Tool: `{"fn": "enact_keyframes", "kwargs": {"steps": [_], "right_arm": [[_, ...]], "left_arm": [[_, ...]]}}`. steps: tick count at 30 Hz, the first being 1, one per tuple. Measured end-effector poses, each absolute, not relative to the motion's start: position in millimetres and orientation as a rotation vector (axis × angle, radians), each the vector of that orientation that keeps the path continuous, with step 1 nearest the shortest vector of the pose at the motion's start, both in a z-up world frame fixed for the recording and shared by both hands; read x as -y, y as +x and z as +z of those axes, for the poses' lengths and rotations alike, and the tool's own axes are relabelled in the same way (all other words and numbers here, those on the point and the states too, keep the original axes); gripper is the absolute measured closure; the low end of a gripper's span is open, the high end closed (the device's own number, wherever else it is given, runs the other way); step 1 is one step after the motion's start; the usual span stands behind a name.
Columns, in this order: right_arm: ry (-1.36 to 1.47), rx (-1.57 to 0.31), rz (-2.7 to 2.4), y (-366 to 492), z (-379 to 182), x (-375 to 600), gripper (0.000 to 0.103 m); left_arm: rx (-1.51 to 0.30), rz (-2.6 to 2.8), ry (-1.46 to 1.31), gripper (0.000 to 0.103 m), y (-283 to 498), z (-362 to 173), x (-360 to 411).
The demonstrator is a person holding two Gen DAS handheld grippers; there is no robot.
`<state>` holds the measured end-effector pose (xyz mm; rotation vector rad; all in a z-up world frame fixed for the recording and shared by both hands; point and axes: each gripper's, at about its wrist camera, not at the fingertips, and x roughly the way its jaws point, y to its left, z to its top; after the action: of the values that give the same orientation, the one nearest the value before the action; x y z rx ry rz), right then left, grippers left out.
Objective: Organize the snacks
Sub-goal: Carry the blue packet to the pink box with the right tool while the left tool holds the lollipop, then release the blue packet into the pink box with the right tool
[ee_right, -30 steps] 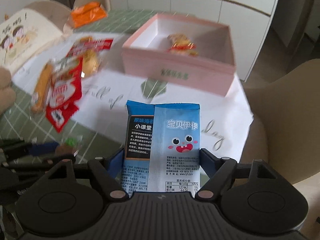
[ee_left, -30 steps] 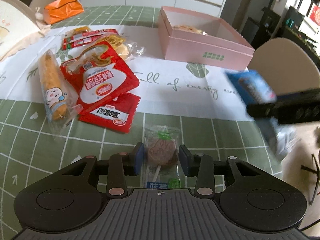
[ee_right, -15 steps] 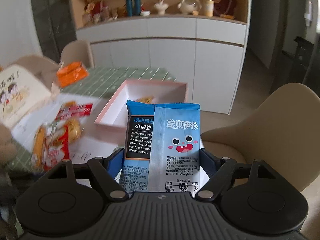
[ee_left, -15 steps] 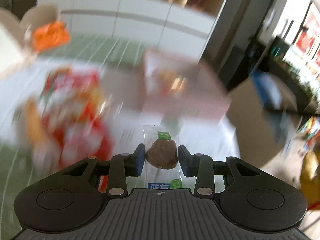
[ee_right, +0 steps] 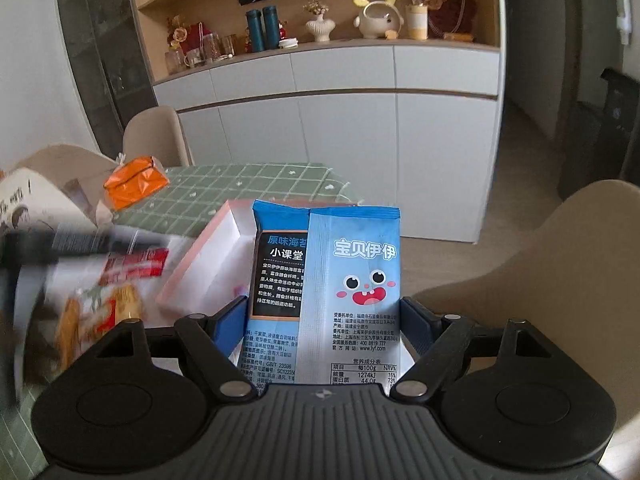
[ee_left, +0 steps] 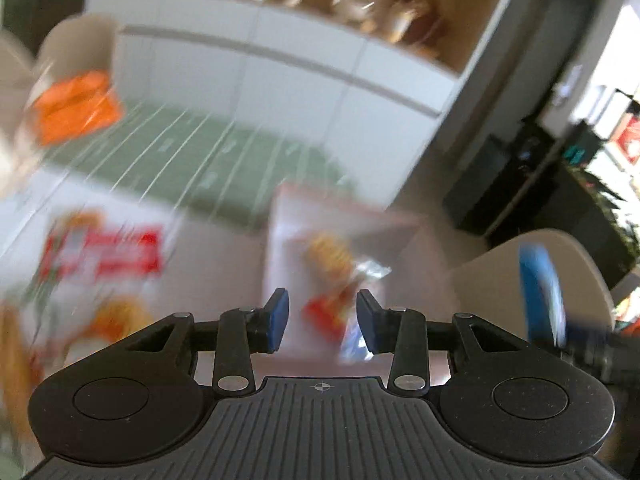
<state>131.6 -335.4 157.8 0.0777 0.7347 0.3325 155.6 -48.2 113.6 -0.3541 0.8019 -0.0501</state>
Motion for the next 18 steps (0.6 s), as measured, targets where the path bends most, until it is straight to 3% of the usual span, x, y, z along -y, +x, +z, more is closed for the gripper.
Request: {"fn": "enact_keyframes", "kwargs": {"steps": [5,9,16,18], "right_arm": [[0.131,-0.751,0.437,214.1,146.7,298.9,0.015],[0.128,-0.903,0.422,264.4,115.3,264.8,0.015],[0.040,-0.898,0.425,222.2,111.9,225.5,0.015],[-0.026,-0.878,0.466,193.3,115.8,203.2,0.015]], "left_arm": [[-0.896,0.073,-0.433,0.062,107.0,79.9,19.8],[-0.899,0.182,-0.461,0.062,66.8,72.3,-8.8],[-0.843,0.380,-0.491,0.062,32.0,59.9,-65.8],[-0.820,0.379,-0.500,0.067,28.0,58.6,-77.5]]}}
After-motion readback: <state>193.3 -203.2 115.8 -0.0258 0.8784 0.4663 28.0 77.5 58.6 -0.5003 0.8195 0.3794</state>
